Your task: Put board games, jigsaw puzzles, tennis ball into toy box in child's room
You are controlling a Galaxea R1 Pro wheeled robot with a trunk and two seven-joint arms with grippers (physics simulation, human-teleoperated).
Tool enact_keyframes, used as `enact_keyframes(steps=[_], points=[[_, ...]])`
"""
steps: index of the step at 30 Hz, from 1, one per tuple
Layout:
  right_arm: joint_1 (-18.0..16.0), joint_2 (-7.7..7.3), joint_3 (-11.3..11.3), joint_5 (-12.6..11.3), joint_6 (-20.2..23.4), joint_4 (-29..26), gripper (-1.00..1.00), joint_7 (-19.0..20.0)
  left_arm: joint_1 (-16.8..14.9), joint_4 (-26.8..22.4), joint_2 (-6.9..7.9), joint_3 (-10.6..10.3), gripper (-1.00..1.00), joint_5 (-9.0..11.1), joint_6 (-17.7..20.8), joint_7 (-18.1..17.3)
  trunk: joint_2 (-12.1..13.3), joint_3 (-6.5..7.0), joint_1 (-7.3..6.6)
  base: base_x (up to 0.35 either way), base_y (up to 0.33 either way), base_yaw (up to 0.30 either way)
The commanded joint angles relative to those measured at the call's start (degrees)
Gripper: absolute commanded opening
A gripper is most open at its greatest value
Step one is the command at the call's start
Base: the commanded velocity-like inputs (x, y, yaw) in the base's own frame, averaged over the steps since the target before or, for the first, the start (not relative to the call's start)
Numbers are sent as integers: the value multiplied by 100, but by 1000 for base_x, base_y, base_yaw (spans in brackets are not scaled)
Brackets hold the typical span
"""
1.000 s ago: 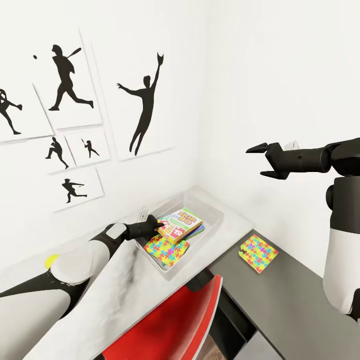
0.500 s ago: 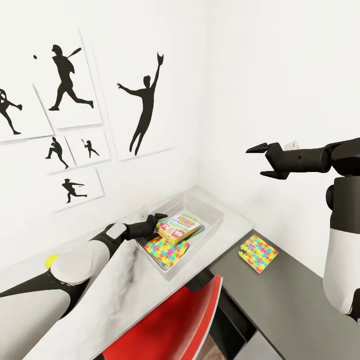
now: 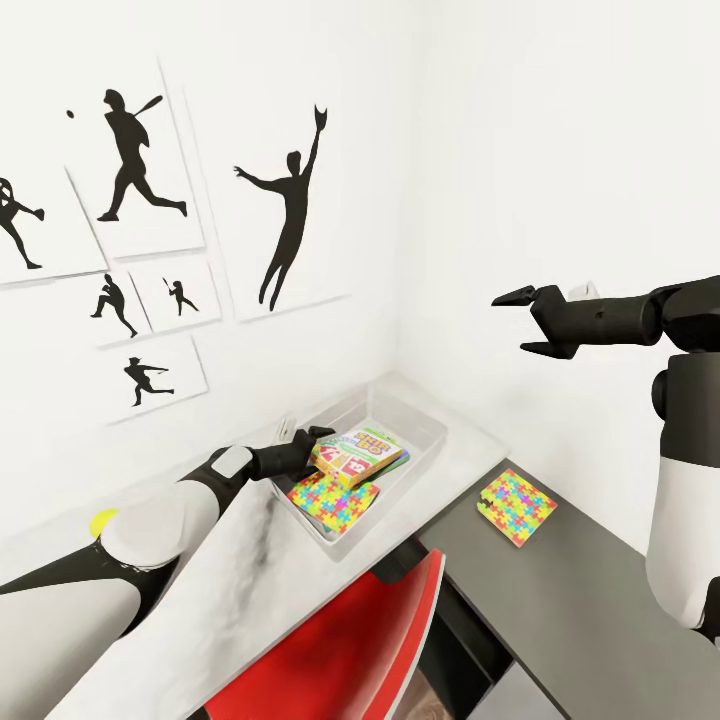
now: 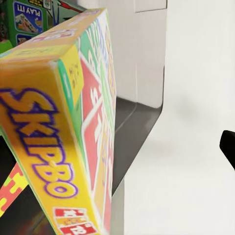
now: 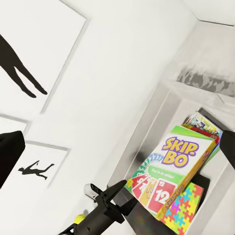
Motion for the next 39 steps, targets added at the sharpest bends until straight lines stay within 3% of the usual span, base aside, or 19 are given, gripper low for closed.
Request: enact_keyframes(steps=[1, 9, 26, 29, 34, 39], points=[[-8, -1, -6, -49, 57, 0, 100, -56, -4, -21, -6, 37, 100, -56, 34, -30, -12, -13, 4, 0, 0, 0], [-8, -1, 1, -52, 57, 0, 100, -56, -6, -48, 53, 75, 100, -49, 219, -254, -12, -13, 4, 0, 0, 0], [-8, 7, 143, -44, 49, 0, 100, -56, -7, -78, 457, 120, 100, -20, 1073, -323, -12, -13, 4, 0, 0, 0], [-8, 8, 143, -44, 48, 0, 100, -56, -7, -78, 512, 119, 100, -17, 1153, -542, -12, -13, 4, 0, 0, 0], [-8, 8, 144, -45, 48, 0, 100, -56, -7, -91, 552, 60, 100, -41, 1205, -1403, -12, -13, 4, 0, 0, 0], [-8, 5, 144, -44, 48, 0, 100, -56, -7, -101, 556, 38, 100, -44, 1213, -1582, -12, -13, 4, 0, 0, 0]])
